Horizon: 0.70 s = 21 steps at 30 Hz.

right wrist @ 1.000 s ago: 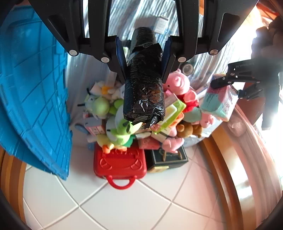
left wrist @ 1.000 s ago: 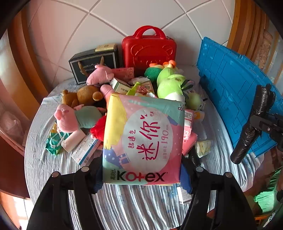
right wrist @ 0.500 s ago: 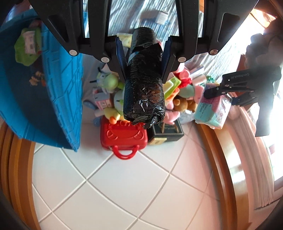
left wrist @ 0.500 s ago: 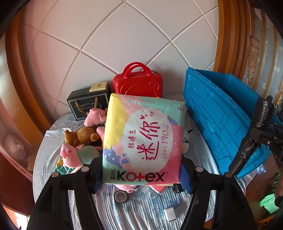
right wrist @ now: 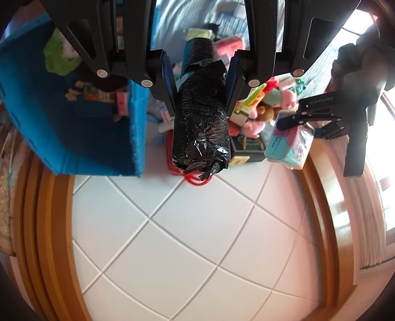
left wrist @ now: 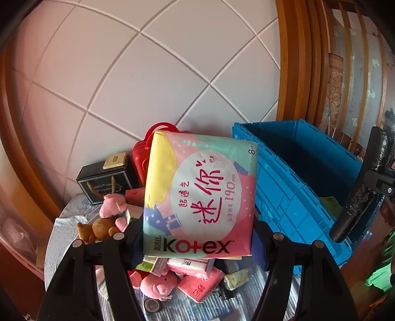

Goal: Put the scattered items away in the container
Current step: 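Lift the Kotex pack and black bundle and carry both over the blue crate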

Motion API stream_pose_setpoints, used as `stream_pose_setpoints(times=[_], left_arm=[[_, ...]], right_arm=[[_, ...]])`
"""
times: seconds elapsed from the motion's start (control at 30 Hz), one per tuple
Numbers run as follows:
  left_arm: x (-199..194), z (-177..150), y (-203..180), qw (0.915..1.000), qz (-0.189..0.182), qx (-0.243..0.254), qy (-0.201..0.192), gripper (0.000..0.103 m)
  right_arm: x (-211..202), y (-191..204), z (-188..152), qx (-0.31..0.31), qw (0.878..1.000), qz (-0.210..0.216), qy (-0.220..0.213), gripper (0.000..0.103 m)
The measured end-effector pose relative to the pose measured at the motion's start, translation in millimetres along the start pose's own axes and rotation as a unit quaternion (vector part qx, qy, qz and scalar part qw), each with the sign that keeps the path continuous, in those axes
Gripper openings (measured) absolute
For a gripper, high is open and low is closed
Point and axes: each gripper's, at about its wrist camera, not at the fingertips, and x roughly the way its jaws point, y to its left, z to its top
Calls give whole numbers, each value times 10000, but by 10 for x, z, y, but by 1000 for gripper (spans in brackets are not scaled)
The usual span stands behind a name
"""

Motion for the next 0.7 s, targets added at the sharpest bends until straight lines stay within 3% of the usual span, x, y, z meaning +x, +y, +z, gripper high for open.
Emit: stream_pose_setpoints(times=[0.37,0.7], left_arm=[[199,474,-944,9968,-593,494,-197,67],[390,794,-1780,9883,-1108,1017,-240,67]], right_arm=[[-370,-857,99,429,9968,-631,-246,35],[-558,-1555,38,826,9894,-1164,-255,35]])
